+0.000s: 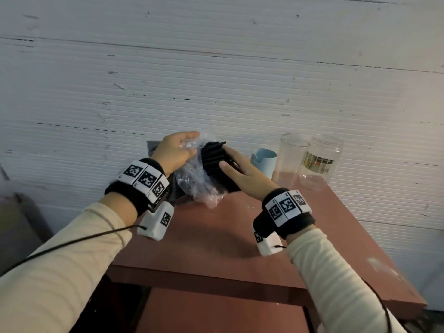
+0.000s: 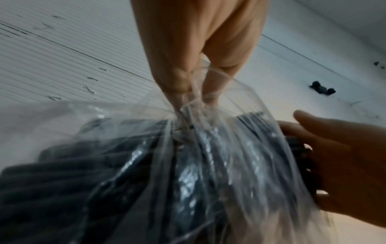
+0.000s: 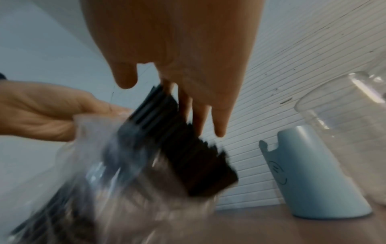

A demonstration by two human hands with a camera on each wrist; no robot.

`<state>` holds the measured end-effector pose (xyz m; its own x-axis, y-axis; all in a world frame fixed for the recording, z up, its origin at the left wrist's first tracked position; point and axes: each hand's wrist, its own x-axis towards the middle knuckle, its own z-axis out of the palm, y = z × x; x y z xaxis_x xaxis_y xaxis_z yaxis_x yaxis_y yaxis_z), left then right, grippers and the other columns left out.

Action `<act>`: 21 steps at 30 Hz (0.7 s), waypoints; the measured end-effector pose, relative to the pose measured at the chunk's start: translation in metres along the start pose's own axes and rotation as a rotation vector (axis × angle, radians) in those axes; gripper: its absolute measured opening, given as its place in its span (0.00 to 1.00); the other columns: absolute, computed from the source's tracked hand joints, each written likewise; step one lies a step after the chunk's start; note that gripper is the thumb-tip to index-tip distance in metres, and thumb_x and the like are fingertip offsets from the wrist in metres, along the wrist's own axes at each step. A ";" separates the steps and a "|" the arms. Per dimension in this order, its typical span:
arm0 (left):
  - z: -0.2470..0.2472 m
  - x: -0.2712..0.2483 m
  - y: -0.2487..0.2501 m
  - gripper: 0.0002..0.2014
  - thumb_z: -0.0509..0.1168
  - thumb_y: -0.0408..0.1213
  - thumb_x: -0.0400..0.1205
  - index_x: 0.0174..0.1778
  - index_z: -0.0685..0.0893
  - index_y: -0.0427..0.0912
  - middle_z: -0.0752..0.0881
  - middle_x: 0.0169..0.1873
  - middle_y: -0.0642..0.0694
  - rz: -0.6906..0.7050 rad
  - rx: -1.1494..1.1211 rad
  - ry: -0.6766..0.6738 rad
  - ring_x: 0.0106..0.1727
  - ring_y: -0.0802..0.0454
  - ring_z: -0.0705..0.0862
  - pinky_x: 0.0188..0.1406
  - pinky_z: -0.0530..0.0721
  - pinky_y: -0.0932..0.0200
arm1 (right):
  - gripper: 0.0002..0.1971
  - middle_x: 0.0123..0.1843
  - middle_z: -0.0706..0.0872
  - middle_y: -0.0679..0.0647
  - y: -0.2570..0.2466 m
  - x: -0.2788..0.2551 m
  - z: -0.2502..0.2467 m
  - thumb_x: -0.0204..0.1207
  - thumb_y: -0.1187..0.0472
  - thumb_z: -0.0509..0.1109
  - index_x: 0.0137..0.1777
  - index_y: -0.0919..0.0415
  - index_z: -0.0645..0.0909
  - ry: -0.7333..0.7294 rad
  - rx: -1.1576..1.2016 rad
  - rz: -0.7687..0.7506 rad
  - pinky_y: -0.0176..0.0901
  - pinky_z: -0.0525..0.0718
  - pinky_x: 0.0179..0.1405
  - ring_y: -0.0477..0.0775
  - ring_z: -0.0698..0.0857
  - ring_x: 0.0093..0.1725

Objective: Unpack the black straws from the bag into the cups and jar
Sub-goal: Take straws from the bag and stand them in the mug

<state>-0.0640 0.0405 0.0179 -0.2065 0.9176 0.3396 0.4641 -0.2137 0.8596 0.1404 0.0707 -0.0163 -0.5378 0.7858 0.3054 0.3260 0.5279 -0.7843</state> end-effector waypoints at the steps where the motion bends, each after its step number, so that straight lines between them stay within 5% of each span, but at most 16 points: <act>1: 0.004 0.002 -0.003 0.23 0.67 0.27 0.81 0.71 0.80 0.51 0.78 0.72 0.48 -0.012 0.024 -0.045 0.72 0.50 0.77 0.72 0.77 0.51 | 0.30 0.81 0.67 0.47 0.005 0.000 -0.005 0.84 0.47 0.62 0.83 0.47 0.58 -0.001 -0.002 0.025 0.41 0.64 0.80 0.45 0.67 0.79; 4: 0.017 0.004 -0.012 0.27 0.68 0.26 0.80 0.74 0.77 0.51 0.74 0.76 0.45 -0.056 0.082 -0.196 0.73 0.47 0.76 0.72 0.78 0.49 | 0.33 0.81 0.67 0.52 0.019 0.001 -0.025 0.81 0.45 0.65 0.83 0.51 0.60 0.157 0.017 0.144 0.44 0.67 0.78 0.49 0.68 0.79; 7: 0.026 0.010 -0.020 0.31 0.72 0.31 0.78 0.77 0.73 0.50 0.71 0.79 0.45 -0.096 0.171 -0.364 0.79 0.48 0.69 0.78 0.67 0.52 | 0.39 0.79 0.70 0.57 0.035 0.007 -0.045 0.77 0.43 0.70 0.82 0.61 0.61 0.338 -0.066 0.317 0.44 0.72 0.71 0.54 0.71 0.77; 11: 0.034 0.022 -0.026 0.31 0.74 0.32 0.77 0.77 0.74 0.49 0.71 0.79 0.44 -0.126 0.234 -0.402 0.80 0.48 0.68 0.80 0.66 0.47 | 0.44 0.78 0.71 0.60 0.053 0.021 -0.066 0.75 0.45 0.73 0.81 0.66 0.56 0.381 -0.024 0.519 0.41 0.72 0.56 0.58 0.73 0.74; 17: 0.042 0.032 -0.036 0.31 0.74 0.33 0.78 0.77 0.74 0.48 0.71 0.79 0.45 -0.108 0.296 -0.386 0.79 0.47 0.69 0.76 0.68 0.56 | 0.53 0.75 0.72 0.62 0.077 0.049 -0.062 0.64 0.40 0.80 0.79 0.68 0.57 0.435 -0.047 0.597 0.56 0.79 0.68 0.63 0.75 0.71; 21: 0.043 0.035 -0.039 0.31 0.74 0.33 0.78 0.77 0.73 0.48 0.71 0.79 0.46 -0.107 0.304 -0.394 0.79 0.47 0.69 0.70 0.67 0.60 | 0.51 0.76 0.67 0.64 0.081 0.056 -0.061 0.69 0.36 0.74 0.81 0.66 0.56 0.436 -0.249 0.656 0.52 0.73 0.69 0.64 0.71 0.74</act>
<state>-0.0522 0.0955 -0.0200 0.0472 0.9982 0.0359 0.6998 -0.0587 0.7119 0.1836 0.1771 -0.0297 0.1546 0.9867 0.0497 0.6591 -0.0656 -0.7491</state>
